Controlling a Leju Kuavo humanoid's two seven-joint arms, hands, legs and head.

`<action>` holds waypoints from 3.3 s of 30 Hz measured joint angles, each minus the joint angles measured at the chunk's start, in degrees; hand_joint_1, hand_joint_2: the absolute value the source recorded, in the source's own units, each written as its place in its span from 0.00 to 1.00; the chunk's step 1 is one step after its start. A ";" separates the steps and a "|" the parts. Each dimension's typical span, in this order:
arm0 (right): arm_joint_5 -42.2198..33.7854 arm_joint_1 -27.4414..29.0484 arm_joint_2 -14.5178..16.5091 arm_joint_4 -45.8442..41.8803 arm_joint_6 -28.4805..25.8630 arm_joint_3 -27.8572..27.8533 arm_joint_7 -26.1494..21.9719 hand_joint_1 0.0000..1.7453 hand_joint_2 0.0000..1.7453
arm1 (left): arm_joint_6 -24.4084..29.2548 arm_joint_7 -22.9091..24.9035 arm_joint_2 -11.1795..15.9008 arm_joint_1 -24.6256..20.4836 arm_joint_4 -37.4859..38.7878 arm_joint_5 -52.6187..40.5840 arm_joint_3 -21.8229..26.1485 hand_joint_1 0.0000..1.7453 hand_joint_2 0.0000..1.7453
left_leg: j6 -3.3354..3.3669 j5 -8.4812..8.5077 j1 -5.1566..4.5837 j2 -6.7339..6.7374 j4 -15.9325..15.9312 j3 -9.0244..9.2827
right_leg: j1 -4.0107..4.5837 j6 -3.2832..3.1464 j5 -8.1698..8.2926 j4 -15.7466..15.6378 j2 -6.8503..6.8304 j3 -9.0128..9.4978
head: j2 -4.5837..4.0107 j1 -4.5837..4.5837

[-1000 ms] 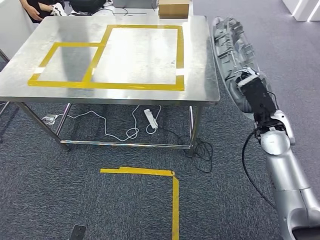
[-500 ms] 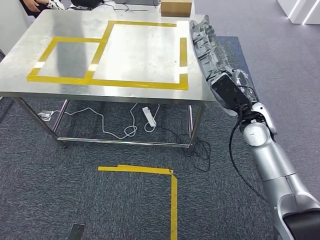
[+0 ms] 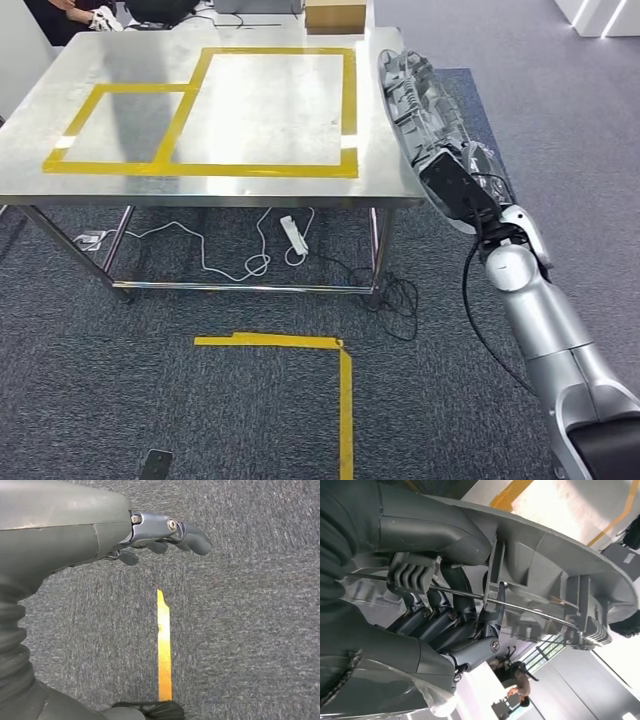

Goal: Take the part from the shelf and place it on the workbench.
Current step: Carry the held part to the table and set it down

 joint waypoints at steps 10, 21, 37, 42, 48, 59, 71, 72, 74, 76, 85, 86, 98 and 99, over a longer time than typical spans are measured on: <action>10.25 -1.91 0.96 1.80 -0.89 4.14 1.36 1.00 1.00 | 0.31 0.52 -0.02 -0.42 0.00 -1.03 -0.03 0.00 1.00 | 1.76 5.16 -0.38 -0.02 -9.29 4.28 | 0.55 0.76 0.13 0.03 0.42 -0.20 | -0.01 0.04; 15.16 -3.26 1.24 3.22 -1.85 7.24 1.70 1.00 1.00 | 0.39 0.75 -0.47 -0.61 -0.01 -1.08 -0.03 0.00 1.00 | 2.30 5.69 0.37 -0.51 -10.03 4.51 | -0.13 2.71 -1.94 7.41 0.27 -3.74 | -0.01 0.39; 18.38 -4.19 1.42 4.70 -2.68 8.75 1.79 1.00 1.00 | 0.56 0.81 -0.32 -0.41 -0.01 -1.30 -0.03 0.00 1.00 | 0.58 4.81 0.09 -0.01 -3.80 1.37 | -0.12 0.48 -0.45 0.20 0.09 0.35 | -0.01 -0.35; 18.43 -4.30 1.39 5.04 -3.83 8.57 1.79 1.00 1.00 | 0.64 0.80 -0.33 -0.38 0.00 -1.30 -0.04 0.00 1.00 | 1.68 5.71 -0.12 0.02 -9.49 3.55 | 0.11 1.65 -0.56 0.13 -0.21 -0.15 | -0.01 -0.25; 18.86 -4.22 1.35 5.80 -3.89 8.27 1.57 1.00 1.00 | 0.72 0.81 -0.39 -0.36 -0.01 -1.32 -0.05 0.00 1.00 | 2.60 6.01 0.21 -0.47 -10.01 3.80 | 0.04 2.68 -7.71 16.07 -0.05 -7.92 | -0.01 -0.09; 20.97 -5.91 1.39 7.49 -3.34 8.68 1.33 1.00 1.00 | 0.50 1.10 -0.32 -0.35 0.00 -1.55 -0.22 0.00 1.00 | 0.41 4.17 0.10 -1.27 -6.83 2.20 | -0.21 0.69 0.01 0.07 0.34 -0.30 | -0.01 -0.31; 21.77 -6.71 1.50 9.53 -2.87 9.32 1.25 1.00 1.00 | 0.48 1.14 -0.24 -0.61 0.00 -1.87 -0.41 0.00 1.00 | 1.26 5.60 -0.30 0.46 -9.19 3.49 | 0.16 1.23 -0.29 -0.01 -0.98 0.05 | -0.01 -0.56; 21.85 -6.73 1.50 9.79 -2.84 9.40 1.19 1.00 1.00 | 0.48 1.14 -0.25 -0.63 0.00 -1.89 -0.42 0.00 1.00 | 1.51 5.68 -0.17 0.31 -9.45 3.51 | 0.12 1.54 -0.37 -0.10 -1.13 -0.07 | -0.01 -0.53; 21.96 -6.93 1.51 10.44 -2.83 9.55 1.07 1.00 1.00 | 0.51 1.14 -0.25 -0.65 -0.01 -1.90 -0.43 0.00 1.00 | 2.10 6.02 0.10 0.02 -10.07 3.78 | 0.08 2.06 -1.67 1.40 -0.98 -0.87 | -0.01 -0.42; 22.01 -7.13 1.53 11.32 -2.85 9.64 0.93 1.00 1.00 | 0.53 1.14 -0.28 -0.74 -0.01 -1.90 -0.44 0.00 1.00 | 2.46 6.18 0.22 -0.29 -10.33 3.94 | 0.07 2.34 -4.79 7.36 -0.49 -3.58 | -0.01 -0.30; 22.16 -7.42 1.52 14.11 -2.95 9.74 0.73 1.00 1.00 | 0.53 1.14 -0.37 -0.58 0.00 -1.89 -0.46 0.00 1.00 | 1.71 5.76 0.04 -2.05 -9.26 3.35 | 0.12 1.91 0.07 0.59 0.93 -0.83 | -0.01 -0.34; 22.23 -7.41 1.52 14.28 -2.97 9.80 0.65 1.00 1.00 | 0.54 1.14 -0.38 -0.55 0.00 -1.89 -0.46 0.00 1.00 | 1.47 5.87 0.01 -2.14 -9.19 3.14 | 0.20 1.70 0.00 0.39 0.95 -0.68 | -0.01 -0.36; 22.82 -7.25 1.52 14.99 -3.07 9.99 0.67 1.00 1.00 | 0.61 1.14 -0.31 -0.44 0.00 -1.89 -0.46 0.00 1.00 | 0.25 5.04 0.19 0.30 -4.08 1.18 | -0.10 0.29 -0.03 -0.02 -0.66 0.08 | -0.01 -1.09; 22.85 -7.27 1.52 14.99 -3.09 9.99 0.65 1.00 1.00 | 0.62 1.14 -0.30 -0.50 0.00 -1.89 -0.46 0.00 1.00 | 0.61 5.89 0.00 0.62 -7.07 2.58 | 0.00 0.48 -0.07 0.02 -0.76 0.05 | -0.01 -1.08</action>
